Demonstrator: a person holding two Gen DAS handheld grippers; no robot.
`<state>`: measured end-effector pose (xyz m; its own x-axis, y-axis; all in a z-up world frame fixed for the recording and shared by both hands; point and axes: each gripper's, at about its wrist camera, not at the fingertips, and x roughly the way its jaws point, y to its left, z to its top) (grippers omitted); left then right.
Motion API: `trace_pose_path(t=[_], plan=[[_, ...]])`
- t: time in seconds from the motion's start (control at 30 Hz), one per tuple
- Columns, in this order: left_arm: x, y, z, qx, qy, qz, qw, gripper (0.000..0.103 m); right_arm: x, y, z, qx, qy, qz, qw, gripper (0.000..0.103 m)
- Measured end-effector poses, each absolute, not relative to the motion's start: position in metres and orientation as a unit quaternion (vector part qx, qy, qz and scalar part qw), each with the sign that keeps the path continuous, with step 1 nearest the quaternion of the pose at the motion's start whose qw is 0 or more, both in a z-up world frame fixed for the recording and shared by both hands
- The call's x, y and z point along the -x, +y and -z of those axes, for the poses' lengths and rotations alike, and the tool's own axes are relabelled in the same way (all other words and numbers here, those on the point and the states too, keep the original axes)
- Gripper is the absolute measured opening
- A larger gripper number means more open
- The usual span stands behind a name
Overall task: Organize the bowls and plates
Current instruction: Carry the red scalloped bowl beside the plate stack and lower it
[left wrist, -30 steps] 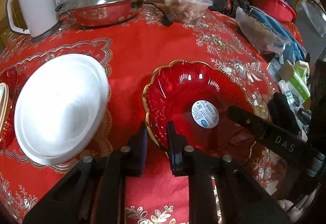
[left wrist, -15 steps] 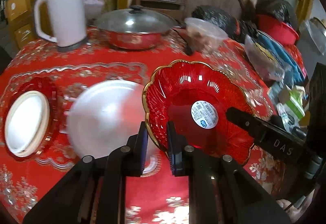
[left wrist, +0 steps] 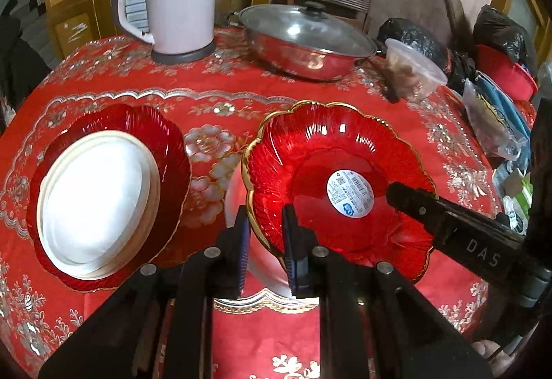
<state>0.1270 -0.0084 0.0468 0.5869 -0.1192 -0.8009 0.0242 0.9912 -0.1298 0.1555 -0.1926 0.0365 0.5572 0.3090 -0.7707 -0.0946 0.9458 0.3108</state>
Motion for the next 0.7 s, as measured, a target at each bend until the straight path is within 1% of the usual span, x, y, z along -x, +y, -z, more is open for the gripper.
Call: trace_pose_path(t=[0.17, 0.33, 0.47, 0.53, 0.57, 0.6, 0.7], plan=[[-0.129, -0.003, -0.038, 0.047, 0.453, 0.028, 0.890, 0.015, -0.158, -0.183, -0.031, -0.105, 0.461, -0.115, 0.874, 0.044], [-0.128, 0.004, -0.038, 0.049, 0.459, 0.026, 0.887, 0.015, -0.157, -0.173, -0.030, -0.087, 0.463, -0.113, 0.875, 0.047], [-0.127, 0.006, -0.037, 0.046, 0.459, 0.023, 0.887, 0.015, -0.156, -0.174, -0.031, -0.096, 0.466, -0.121, 0.871, 0.048], [-0.126, 0.007, -0.037, 0.047, 0.458, 0.018, 0.887, 0.015, -0.154, -0.177, -0.032, -0.100, 0.464, -0.123, 0.871, 0.061], [-0.125, 0.008, -0.038, 0.046, 0.453, 0.013, 0.890, 0.015, -0.154, -0.177, -0.033, -0.100, 0.462, -0.120, 0.873, 0.063], [-0.123, 0.009, -0.040, 0.046, 0.446, 0.010, 0.894, 0.015, -0.151, -0.179, -0.036, -0.099, 0.457, -0.114, 0.877, 0.065], [-0.119, 0.012, -0.046, 0.054, 0.440, 0.010, 0.896, 0.015, -0.146, -0.182, -0.043, -0.101, 0.450, -0.114, 0.880, 0.065]])
